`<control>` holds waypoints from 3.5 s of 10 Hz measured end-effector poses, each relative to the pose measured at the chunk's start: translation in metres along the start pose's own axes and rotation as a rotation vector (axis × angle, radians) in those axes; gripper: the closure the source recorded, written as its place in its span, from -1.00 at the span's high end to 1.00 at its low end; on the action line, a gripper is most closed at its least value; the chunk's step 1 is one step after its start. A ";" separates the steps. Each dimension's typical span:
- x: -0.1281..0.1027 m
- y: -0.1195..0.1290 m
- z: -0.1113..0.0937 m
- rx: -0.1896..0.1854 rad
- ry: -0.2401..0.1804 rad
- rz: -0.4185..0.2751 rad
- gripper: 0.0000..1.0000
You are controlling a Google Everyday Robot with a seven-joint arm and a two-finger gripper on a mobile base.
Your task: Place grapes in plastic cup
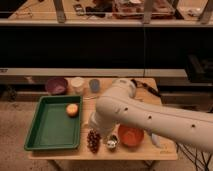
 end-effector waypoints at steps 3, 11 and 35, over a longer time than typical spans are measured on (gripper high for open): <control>-0.014 -0.012 0.039 -0.039 0.000 -0.081 0.30; 0.009 -0.001 0.063 -0.071 0.014 -0.086 0.30; 0.060 0.021 0.169 -0.116 0.038 -0.190 0.30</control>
